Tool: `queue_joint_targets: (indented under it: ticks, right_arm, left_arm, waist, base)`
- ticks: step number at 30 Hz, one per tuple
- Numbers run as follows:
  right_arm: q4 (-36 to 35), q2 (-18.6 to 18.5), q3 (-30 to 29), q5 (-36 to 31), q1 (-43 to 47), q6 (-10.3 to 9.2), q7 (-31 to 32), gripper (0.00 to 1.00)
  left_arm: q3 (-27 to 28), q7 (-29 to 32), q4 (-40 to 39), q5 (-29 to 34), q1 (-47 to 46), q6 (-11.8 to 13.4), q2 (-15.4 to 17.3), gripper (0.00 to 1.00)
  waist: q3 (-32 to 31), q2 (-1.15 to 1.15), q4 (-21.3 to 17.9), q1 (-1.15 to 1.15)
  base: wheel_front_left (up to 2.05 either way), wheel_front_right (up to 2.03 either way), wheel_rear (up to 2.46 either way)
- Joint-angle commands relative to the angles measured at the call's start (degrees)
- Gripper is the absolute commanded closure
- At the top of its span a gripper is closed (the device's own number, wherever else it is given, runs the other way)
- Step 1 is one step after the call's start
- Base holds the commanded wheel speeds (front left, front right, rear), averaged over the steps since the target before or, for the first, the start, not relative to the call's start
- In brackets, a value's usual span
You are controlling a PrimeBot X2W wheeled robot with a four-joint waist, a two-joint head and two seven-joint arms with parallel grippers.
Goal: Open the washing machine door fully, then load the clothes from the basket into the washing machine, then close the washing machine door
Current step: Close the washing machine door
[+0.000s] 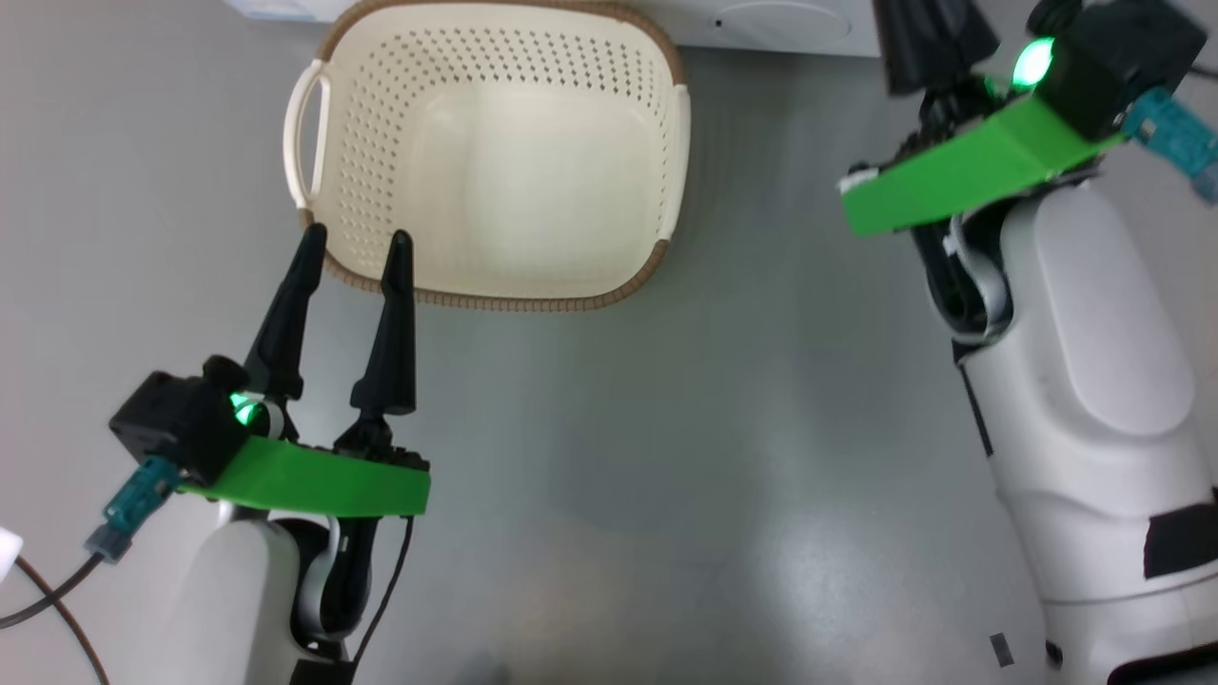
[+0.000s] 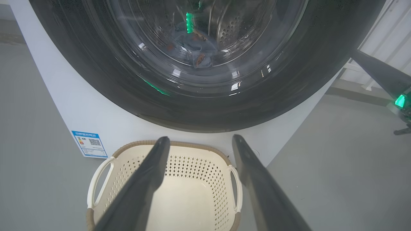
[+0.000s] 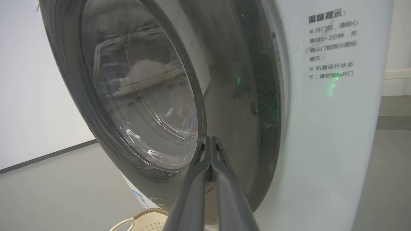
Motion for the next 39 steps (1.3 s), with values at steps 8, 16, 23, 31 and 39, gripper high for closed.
queue_joint_targets:
  ticks: [8, 16, 23, 31, 39]
  right_arm:
    - [-3.0, 2.0, 1.7, 1.1, 9.1, -0.33, -0.2, 1.0]
    - [-4.2, 2.0, 0.9, 1.9, 16.7, -0.33, -0.2, 1.0]
    - [-4.4, 2.0, 0.3, 3.1, 22.0, -0.33, -0.2, 1.0]
    - [-5.1, 2.0, -0.3, 4.0, 26.7, -0.33, -0.2, 0.0]
    - [-6.5, 2.0, -1.8, 3.7, 34.2, -0.33, -0.2, 0.0]
  left_arm:
    - [2.7, -0.4, -1.2, 1.0, 2.3, -0.1, 2.1, 0.0]
    - [3.8, -0.4, -0.7, 1.6, 4.8, -0.1, 2.7, 0.0]
    - [5.2, -0.4, -0.2, 2.5, 7.9, -0.1, 3.3, 0.0]
    - [6.1, -0.4, 0.3, 3.5, 11.2, -0.1, 3.5, 0.0]
    - [8.6, -0.4, 1.0, 5.7, 15.2, -0.1, 3.2, 0.0]
  waist:
    - [-4.4, 0.0, -3.1, 0.0]
    - [-9.2, 0.0, -5.2, 0.0]
    - [-14.0, 0.0, -7.2, 0.0]
    - [-19.1, 0.0, -9.0, 0.0]
    - [-25.0, 0.0, -11.6, 0.0]
  base:
    - [0.0, 0.0, 0.0]
    - [0.0, 0.0, 0.0]
    - [0.0, 0.0, 0.0]
    - [0.0, 0.0, 0.0]
    - [0.0, 0.0, 0.0]
